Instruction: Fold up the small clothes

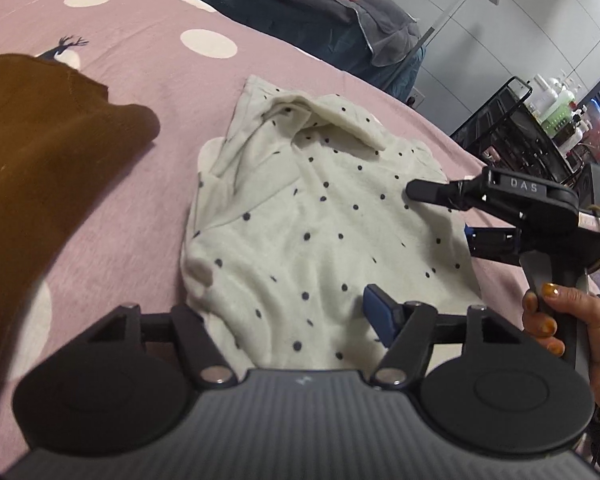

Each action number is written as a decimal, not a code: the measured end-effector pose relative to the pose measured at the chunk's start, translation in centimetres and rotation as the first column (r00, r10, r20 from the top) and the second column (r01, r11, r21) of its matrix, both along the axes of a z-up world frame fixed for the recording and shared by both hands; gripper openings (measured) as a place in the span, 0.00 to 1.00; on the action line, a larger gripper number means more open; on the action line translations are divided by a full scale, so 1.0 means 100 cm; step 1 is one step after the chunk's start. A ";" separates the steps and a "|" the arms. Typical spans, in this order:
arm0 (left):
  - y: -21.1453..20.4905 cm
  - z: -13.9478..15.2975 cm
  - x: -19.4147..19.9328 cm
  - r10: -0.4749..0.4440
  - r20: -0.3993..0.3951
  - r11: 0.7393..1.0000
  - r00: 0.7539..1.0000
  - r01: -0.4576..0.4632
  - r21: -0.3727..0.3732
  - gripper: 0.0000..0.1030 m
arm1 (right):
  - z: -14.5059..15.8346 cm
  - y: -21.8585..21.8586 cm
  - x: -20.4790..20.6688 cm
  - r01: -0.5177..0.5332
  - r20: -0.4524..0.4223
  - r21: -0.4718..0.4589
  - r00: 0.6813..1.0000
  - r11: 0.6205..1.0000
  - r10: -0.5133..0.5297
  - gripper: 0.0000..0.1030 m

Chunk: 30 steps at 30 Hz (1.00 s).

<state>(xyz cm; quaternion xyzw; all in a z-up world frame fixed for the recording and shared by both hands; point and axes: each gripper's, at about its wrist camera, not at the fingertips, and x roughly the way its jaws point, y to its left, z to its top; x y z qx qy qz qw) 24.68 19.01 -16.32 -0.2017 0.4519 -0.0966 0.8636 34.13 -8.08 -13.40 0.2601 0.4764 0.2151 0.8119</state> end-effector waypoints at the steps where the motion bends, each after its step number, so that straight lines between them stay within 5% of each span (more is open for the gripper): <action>1: -0.002 0.000 0.001 0.001 -0.001 1.000 1.000 -0.001 0.011 0.59 | -0.001 -0.002 0.002 0.000 0.003 -0.002 1.000 1.000 0.000 0.81; 6: -0.009 0.001 0.004 -0.009 -0.001 0.997 1.000 0.009 0.071 0.41 | -0.001 0.003 0.006 -0.003 0.023 -0.044 1.000 0.999 0.004 0.66; 10: -0.010 0.005 0.005 -0.030 -0.010 0.996 0.999 0.031 0.080 0.20 | 0.001 0.009 0.005 -0.003 0.046 -0.115 0.999 0.993 0.008 0.28; 13: -0.016 0.016 0.005 -0.065 0.011 0.989 0.998 0.063 0.134 0.16 | 0.009 0.014 0.002 0.002 0.062 -0.144 0.998 0.990 0.007 0.17; 21: 0.012 0.072 -0.011 -0.071 0.102 0.987 0.992 0.055 0.153 0.14 | 0.088 0.054 -0.013 -0.045 0.191 -0.159 0.979 0.986 0.075 0.13; 27: 0.093 0.152 -0.067 0.003 0.209 0.972 0.978 -0.052 0.230 0.14 | 0.148 0.130 -0.027 -0.172 0.252 -0.028 0.952 0.985 0.173 0.13; 30: 0.142 0.170 -0.093 0.061 0.187 0.960 0.980 -0.109 0.257 0.15 | 0.151 0.181 -0.035 -0.244 0.255 0.009 0.938 0.970 0.234 0.13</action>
